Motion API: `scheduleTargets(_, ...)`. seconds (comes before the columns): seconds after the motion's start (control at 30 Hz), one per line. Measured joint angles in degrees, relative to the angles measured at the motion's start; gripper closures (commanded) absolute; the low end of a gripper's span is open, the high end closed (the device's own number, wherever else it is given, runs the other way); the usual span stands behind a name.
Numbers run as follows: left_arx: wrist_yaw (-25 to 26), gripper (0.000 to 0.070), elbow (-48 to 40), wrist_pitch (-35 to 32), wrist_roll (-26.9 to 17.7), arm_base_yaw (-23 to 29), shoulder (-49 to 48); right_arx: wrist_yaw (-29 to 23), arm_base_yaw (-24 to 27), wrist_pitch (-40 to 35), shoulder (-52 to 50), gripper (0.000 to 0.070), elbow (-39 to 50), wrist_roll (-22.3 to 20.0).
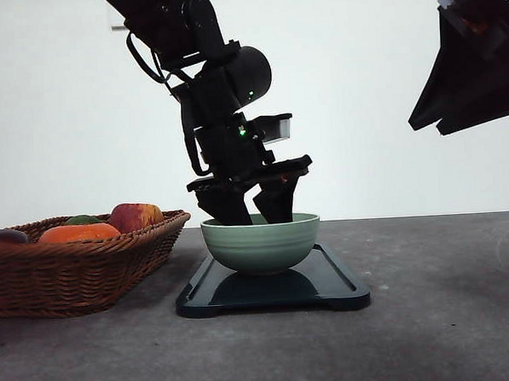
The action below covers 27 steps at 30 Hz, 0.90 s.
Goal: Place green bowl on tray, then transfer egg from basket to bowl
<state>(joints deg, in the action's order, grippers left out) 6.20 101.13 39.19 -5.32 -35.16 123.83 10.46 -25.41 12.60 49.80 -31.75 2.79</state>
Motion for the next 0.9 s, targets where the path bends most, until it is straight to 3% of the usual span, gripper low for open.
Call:
scheduleTargets(0.2, 0.2, 0.034, 7.5, 9.5, -0.8, 0.2, 0.0, 0.0, 0.0, 0.0, 0.0, 0.0461, 0.0, 0.0)
scheduleTargets(0.3, 2.9, 0.0342, 11.7, 13.0, -1.0, 0.8, 0.0, 0.0, 0.0, 0.0, 0.0, 0.0461, 0.0, 0.0)
scheduleTargets(0.43, 10.0, 0.0348, 13.1, 13.0, 1.2, 2.5, -0.9, 0.0, 0.0, 0.1, 0.0, 0.0461, 0.0, 0.0)
scheduleTargets(0.73, 10.2, 0.0348, 12.3, 14.1, 4.5, 5.2, -4.6, 0.0, 0.0, 2.0, 0.0, 0.0461, 0.0, 0.0)
scheduleTargets(0.9, 10.2, 0.0348, 3.6, 7.9, 5.0, 6.7, -11.2, 0.0, 0.0, 2.0, 0.0, 0.0461, 0.0, 0.0)
